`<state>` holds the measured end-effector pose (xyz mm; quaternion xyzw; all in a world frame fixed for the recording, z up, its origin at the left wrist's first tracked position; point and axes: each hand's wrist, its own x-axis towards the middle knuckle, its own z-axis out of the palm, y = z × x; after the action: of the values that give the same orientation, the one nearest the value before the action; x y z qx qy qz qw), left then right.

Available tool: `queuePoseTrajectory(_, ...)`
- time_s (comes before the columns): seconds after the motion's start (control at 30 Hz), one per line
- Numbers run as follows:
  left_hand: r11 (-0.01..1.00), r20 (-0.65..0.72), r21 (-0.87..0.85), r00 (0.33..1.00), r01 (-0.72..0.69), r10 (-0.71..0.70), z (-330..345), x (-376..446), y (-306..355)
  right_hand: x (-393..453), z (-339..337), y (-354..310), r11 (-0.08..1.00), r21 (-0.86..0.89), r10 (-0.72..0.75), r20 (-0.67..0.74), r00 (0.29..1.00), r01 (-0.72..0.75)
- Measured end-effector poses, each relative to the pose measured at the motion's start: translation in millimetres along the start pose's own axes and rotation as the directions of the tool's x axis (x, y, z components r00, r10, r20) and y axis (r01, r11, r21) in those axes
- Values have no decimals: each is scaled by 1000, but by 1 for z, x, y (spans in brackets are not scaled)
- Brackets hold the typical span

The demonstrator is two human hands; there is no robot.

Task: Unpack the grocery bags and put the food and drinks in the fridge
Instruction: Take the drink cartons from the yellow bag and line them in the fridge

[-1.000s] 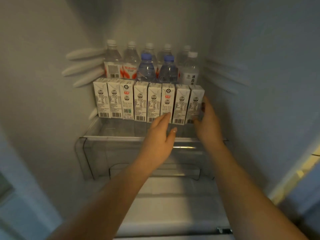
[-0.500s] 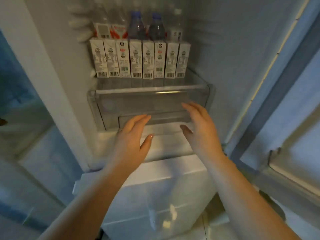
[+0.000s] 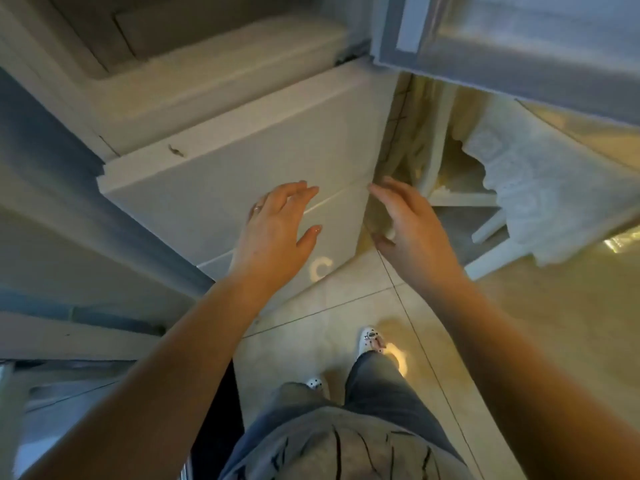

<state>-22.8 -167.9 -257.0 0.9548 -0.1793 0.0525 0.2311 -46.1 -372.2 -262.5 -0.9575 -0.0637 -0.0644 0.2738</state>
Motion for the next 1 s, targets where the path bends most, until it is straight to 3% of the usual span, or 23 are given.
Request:
queuePoseTrajectory(0.2,989,183,-5,972,-148,147,61,2,64,-80,-26,71,976,-86,194,-57,979,-198)
queuePoseTrajectory(0.37,959,311,-57,908,-277,281,124,20,157,-148,-72,149,909,-55,408,-93,908,-414)
queuePoseTrajectory(0.67,890,333,-213,827,-402,453,245,44,369,-266,-200,310,784,-84,597,-172,784,-615)
queuePoseTrajectory(1.0,835,323,-232,770,-500,551,327,120,506,-284,-281,448,731,-17,657,-252,711,-682)
